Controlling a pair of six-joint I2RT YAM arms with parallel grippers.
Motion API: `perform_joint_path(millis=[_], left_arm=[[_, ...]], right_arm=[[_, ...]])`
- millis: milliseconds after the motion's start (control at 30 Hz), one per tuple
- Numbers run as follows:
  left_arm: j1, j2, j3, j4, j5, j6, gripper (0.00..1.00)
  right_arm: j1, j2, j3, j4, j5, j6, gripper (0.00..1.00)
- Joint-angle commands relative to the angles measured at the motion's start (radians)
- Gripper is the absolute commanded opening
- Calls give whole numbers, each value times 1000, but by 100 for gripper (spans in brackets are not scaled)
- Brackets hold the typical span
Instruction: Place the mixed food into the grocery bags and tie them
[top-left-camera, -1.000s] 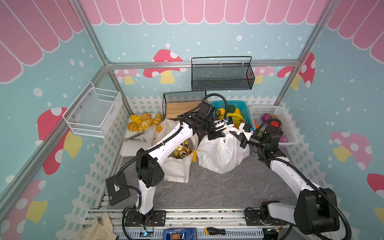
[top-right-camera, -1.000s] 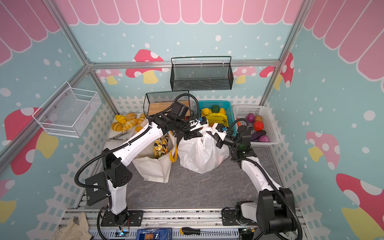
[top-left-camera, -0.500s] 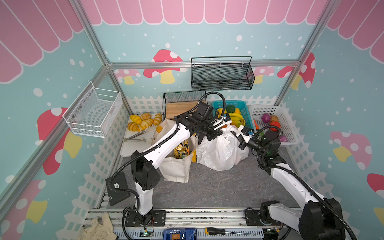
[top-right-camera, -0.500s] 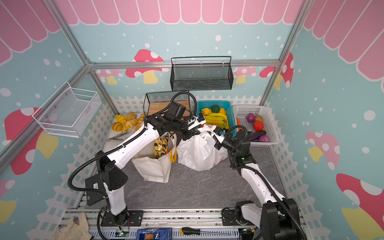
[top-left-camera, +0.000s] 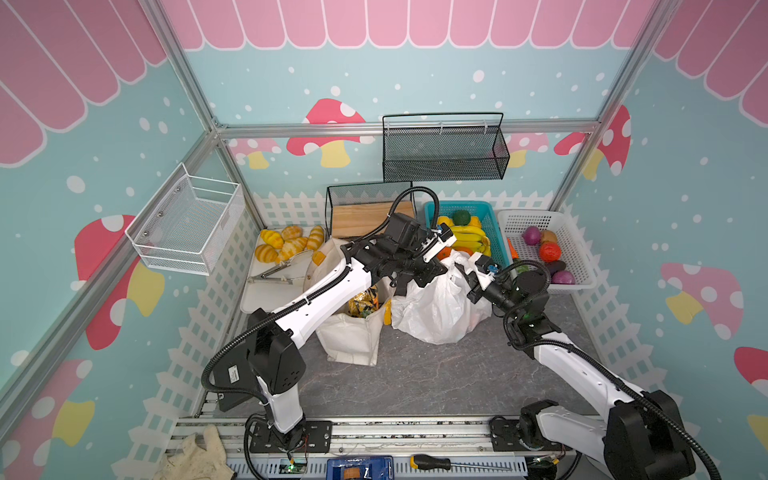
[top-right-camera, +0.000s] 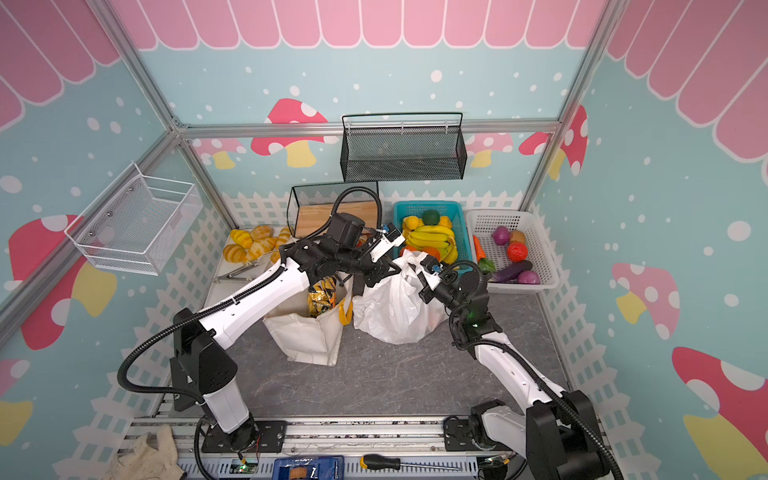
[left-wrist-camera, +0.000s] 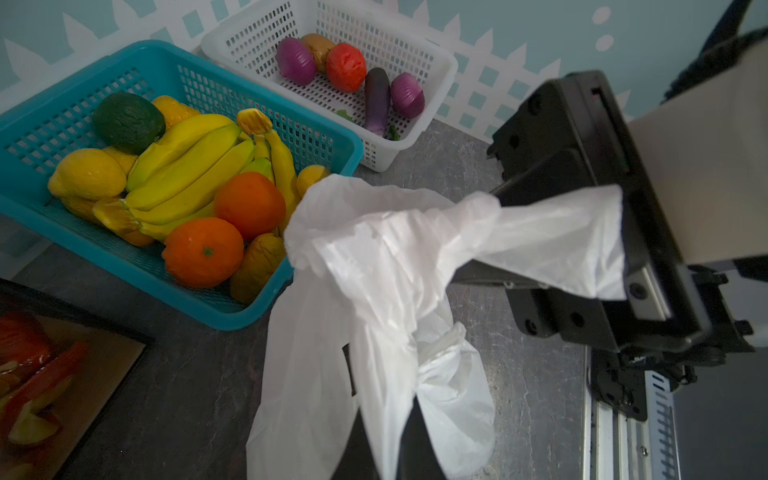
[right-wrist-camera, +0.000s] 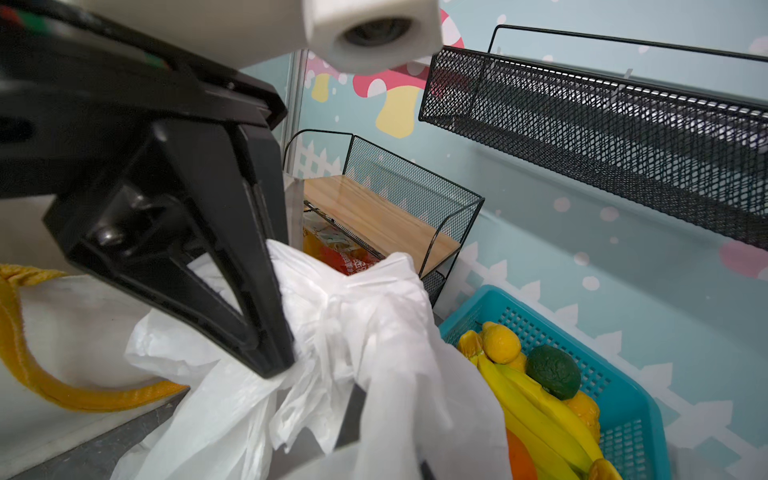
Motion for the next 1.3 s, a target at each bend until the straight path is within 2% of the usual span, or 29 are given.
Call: perform_joint_path(millis=[0, 167, 300, 400, 533, 700, 833, 900, 967, 1133, 1267], left_arm=[[-9, -39, -31, 133, 38, -181, 0], [-52, -50, -89, 217, 43, -279, 5], [-80, -50, -107, 224, 65, -287, 12], [-80, -49, -126, 242, 98, -272, 21], [-60, -55, -119, 216, 112, -186, 39], [-18, -115, -129, 138, 126, 44, 65], [27, -148, -118, 62, 111, 178, 75], [56, -153, -97, 28, 118, 231, 76], [85, -143, -69, -1, 116, 305, 72], [106, -29, 64, -116, 50, 489, 45], [97, 67, 176, -206, 115, 562, 34]], right_arm=[[18, -3, -34, 96, 70, 93, 0], [31, 17, -71, 200, 116, 164, 0], [30, 29, -100, 284, 158, 183, 0], [23, 32, -114, 330, 130, 171, 0], [1, 27, -128, 358, 61, 150, 0], [-43, 11, -145, 371, -41, 125, 0], [-52, 2, -147, 371, -79, 110, 0], [-53, 0, -146, 372, -91, 103, 0], [-55, 1, -147, 372, -98, 102, 0], [-54, -1, -140, 371, -121, 117, 0], [-55, -3, -129, 371, -116, 142, 0]])
